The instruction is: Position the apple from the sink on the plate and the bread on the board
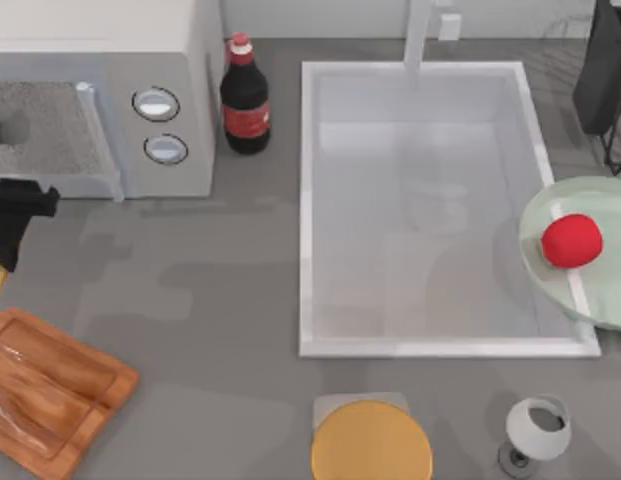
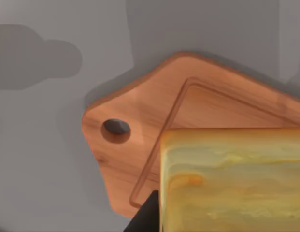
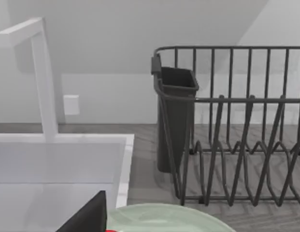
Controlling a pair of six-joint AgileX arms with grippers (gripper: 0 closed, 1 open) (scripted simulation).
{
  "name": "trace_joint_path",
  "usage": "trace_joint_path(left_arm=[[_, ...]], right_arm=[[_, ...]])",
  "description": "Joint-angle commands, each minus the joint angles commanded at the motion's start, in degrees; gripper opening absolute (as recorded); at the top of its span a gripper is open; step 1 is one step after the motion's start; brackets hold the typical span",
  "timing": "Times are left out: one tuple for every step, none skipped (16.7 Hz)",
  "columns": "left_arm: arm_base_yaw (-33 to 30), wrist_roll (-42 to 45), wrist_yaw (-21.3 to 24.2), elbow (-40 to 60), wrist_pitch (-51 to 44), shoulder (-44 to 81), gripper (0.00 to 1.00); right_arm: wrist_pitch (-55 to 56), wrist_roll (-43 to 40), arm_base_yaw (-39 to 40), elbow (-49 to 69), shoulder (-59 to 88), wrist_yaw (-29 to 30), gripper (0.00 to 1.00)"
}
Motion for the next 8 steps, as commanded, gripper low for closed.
trace_joint_path(left_arm=[[0.0,0.0,0.0,0.0,0.0,0.0,0.0],[0.0,0.0,0.0,0.0,0.0,0.0,0.0],[0.2,0.1,-0.1,-0.1,0.1,0.2,0.0],[0.2,0.1,-0.1,-0.1,0.1,0.2,0.0],[0.2,-0.4,-0.1,-0.2,0.2,0.2,0.0],[0.2,-1.3,0.0,-0.3,0.2,0.2,0.0],[0.1,-3.0,0.0,-0.5,0.3,0.1,0.0],[0.1,-5.3,0.0,-0.8,0.5,0.0,0.0]], right_arm=[[0.0,0.0,0.0,0.0,0.0,0.0,1.0],[0.0,0.0,0.0,0.0,0.0,0.0,1.0],[0.0,0.0,0.0,0.0,0.0,0.0,1.0],[0.0,0.0,0.0,0.0,0.0,0.0,1.0],[0.0,0.0,0.0,0.0,0.0,0.0,1.0],[0.0,0.0,0.0,0.0,0.0,0.0,1.0],[0.0,0.0,0.0,0.0,0.0,0.0,1.0],[0.0,0.0,0.0,0.0,0.0,0.0,1.0]])
